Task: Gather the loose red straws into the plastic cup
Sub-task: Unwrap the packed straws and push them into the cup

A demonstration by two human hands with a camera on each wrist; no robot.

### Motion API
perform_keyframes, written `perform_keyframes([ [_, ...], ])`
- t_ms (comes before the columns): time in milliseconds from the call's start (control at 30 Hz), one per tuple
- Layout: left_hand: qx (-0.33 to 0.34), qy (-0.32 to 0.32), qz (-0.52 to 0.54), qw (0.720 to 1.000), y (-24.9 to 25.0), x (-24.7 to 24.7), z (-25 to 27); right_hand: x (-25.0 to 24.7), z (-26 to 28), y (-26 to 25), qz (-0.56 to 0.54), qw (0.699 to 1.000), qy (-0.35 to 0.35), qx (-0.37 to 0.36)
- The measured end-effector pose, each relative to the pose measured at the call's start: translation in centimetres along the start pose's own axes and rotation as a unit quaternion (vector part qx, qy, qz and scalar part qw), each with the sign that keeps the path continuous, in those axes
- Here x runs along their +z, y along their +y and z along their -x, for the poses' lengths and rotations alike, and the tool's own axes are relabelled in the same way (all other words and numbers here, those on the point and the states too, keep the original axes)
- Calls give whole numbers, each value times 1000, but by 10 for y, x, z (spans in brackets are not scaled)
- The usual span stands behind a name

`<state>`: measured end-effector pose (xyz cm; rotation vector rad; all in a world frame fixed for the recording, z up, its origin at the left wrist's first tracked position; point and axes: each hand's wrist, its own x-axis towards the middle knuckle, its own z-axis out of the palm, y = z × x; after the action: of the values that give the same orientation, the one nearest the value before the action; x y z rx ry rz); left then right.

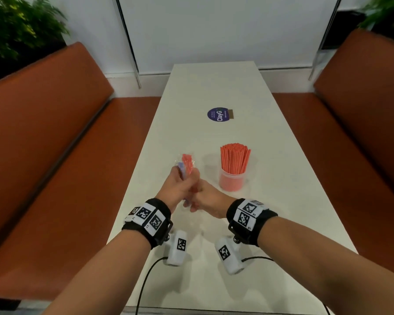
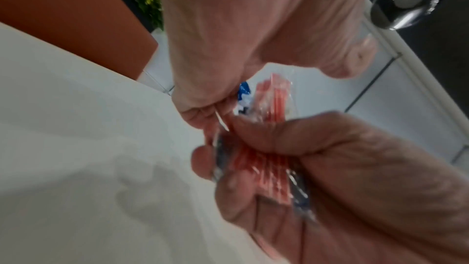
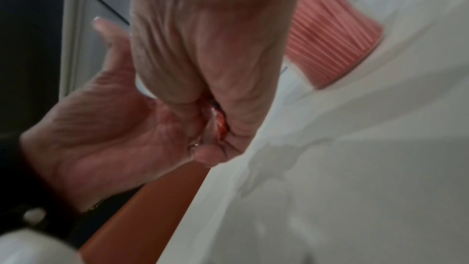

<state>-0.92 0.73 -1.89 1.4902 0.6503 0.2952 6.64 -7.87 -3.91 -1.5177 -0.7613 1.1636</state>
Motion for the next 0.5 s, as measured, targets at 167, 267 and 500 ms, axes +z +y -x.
perform_keyframes([
  [167,12,34,29,999,3,35,0,-8,19,11,-33,999,19,-5],
  [267,58,-8,-47,997,1,56,12,-16,28,16,-68,997,45,-8],
  [500,58,-113,-100,987,-18,72,11,-37,51,25,-119,991,67,-7],
])
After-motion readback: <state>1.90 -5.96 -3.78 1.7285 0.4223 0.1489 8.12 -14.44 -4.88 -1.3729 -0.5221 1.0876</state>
